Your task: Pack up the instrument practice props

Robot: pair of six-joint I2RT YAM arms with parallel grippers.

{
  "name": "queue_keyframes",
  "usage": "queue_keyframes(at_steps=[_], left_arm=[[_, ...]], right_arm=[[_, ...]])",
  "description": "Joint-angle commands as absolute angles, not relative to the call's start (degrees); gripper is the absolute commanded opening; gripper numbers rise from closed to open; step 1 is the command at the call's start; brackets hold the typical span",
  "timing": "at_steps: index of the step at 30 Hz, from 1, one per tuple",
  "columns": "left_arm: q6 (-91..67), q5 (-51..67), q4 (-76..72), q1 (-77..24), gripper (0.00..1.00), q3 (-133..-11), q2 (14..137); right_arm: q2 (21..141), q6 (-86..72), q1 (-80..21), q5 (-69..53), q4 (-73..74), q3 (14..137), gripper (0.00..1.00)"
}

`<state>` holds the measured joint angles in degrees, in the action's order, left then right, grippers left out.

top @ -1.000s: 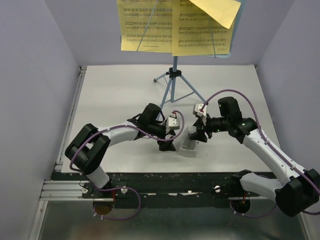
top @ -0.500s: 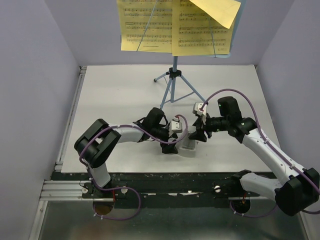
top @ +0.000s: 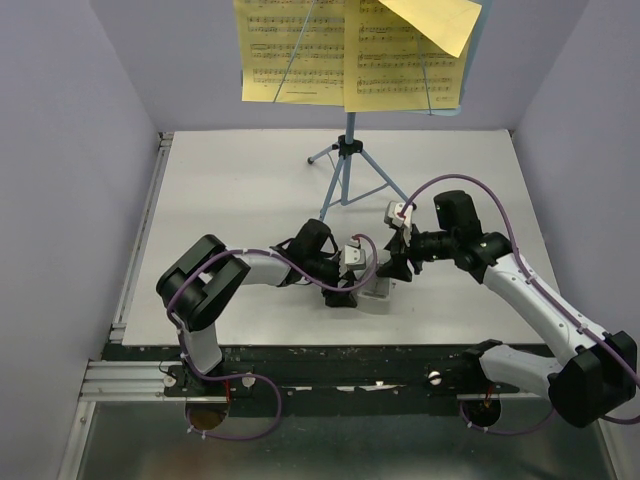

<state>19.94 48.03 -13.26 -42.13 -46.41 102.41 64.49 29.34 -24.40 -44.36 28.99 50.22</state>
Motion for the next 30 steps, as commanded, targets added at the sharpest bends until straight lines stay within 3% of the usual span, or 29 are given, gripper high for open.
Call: queue_keyframes(at_steps=[1, 15, 16, 20, 21, 30], left_arm=[[20.74, 47.99, -14.85, -42.63, 0.77, -45.79, 103.18], [19.95, 46.94, -13.89, -42.72, 0.51, -46.05, 102.83], [19.69, 46.5, -13.89, -42.63, 0.53, -45.97, 102.66], [17.06, 42.99, -13.45, -42.63, 0.83, -45.79, 101.08], [17.05, 42.63, -12.84, -42.37, 0.99, -45.79, 100.29], [19.51, 44.21, -0.54, -37.27, 0.99, -45.35, 86.76]], right_arm=[[65.3, 26.37, -24.35, -44.65, 30.24, 49.84, 0.0], [64.78, 26.37, -24.35, -44.3, 29.8, 49.4, 0.01], [64.86, 26.37, -24.35, -44.38, 29.79, 49.39, 0.0], [64.78, 27.42, -24.35, -44.82, 30.32, 49.83, 0.0], [64.78, 28.12, -24.35, -45.26, 30.84, 50.18, 0.0], [66.27, 42.09, -24.35, -48.95, 43.4, 55.89, 0.0]])
